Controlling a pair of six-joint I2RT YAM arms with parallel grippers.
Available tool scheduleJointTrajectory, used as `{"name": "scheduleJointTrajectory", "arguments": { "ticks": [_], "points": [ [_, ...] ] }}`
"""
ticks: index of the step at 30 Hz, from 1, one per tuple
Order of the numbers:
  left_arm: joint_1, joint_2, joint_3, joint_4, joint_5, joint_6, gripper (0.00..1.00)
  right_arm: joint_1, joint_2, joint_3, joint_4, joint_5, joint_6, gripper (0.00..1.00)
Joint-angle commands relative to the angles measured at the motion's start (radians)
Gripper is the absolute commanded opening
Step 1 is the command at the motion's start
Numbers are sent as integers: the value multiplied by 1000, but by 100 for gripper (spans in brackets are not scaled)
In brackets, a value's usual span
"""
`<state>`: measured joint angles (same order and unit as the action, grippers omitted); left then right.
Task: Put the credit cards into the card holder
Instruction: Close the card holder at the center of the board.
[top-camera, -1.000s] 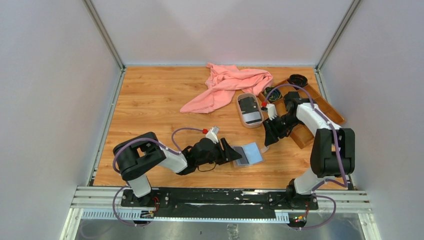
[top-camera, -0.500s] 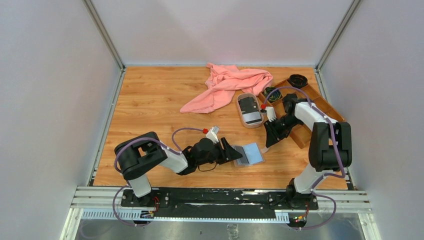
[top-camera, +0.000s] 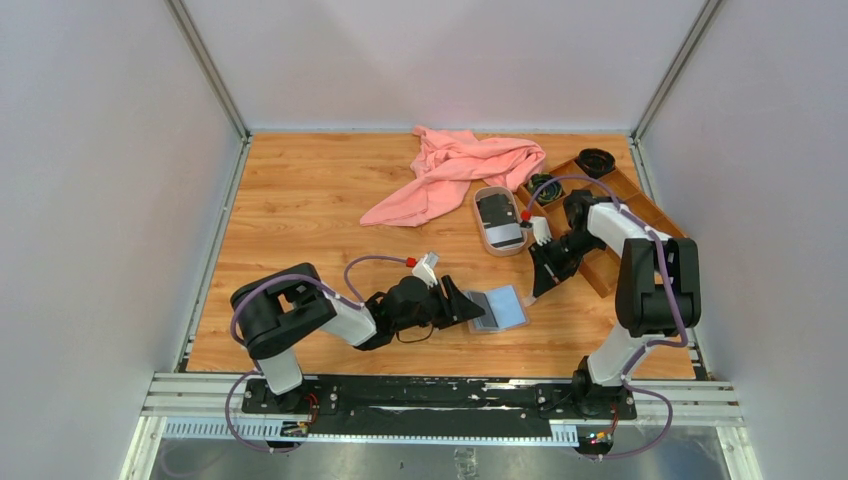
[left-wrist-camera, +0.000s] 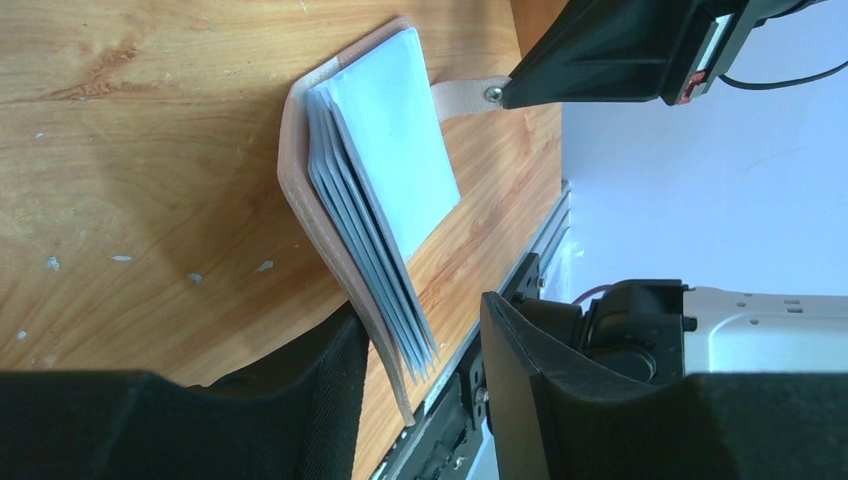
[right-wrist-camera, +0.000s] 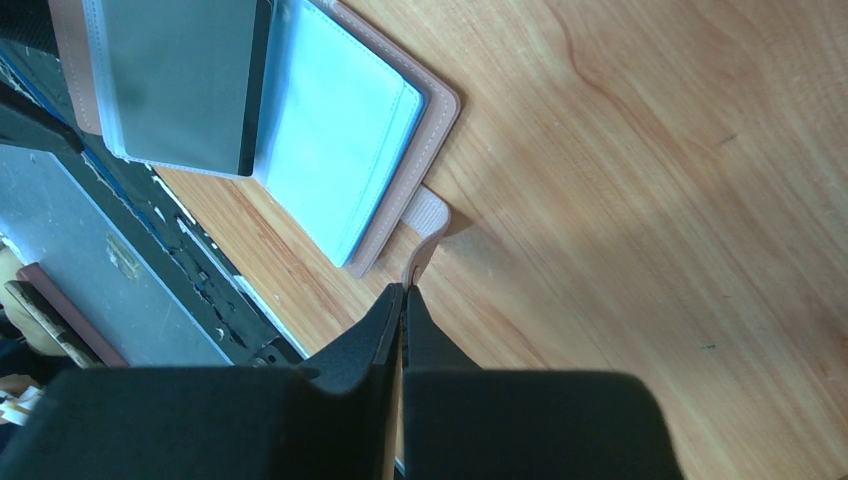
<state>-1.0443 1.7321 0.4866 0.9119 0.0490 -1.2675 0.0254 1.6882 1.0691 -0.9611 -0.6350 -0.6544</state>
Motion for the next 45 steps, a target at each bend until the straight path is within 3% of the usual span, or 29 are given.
{"name": "scheduleJointTrajectory", "arguments": {
  "ticks": [1, 12, 24, 38, 45],
  "points": [
    [-10, 21, 25, 28, -5, 14, 45, -15, -15, 24, -30, -16, -21, 0],
    [-16, -67, -43, 27, -39, 26, 42, 96, -67, 70, -33, -139, -38, 0],
    [-30, -155, -69, -33, -90, 59, 44, 357, 27, 159, -39, -224, -14, 0],
    [24, 29, 79, -16, -101, 90, 47, 320, 7, 155, 30, -144, 46, 0],
    [49, 58, 81, -45, -121, 79, 46, 285, 23, 156, 70, -71, 81, 0]
  ]
}}
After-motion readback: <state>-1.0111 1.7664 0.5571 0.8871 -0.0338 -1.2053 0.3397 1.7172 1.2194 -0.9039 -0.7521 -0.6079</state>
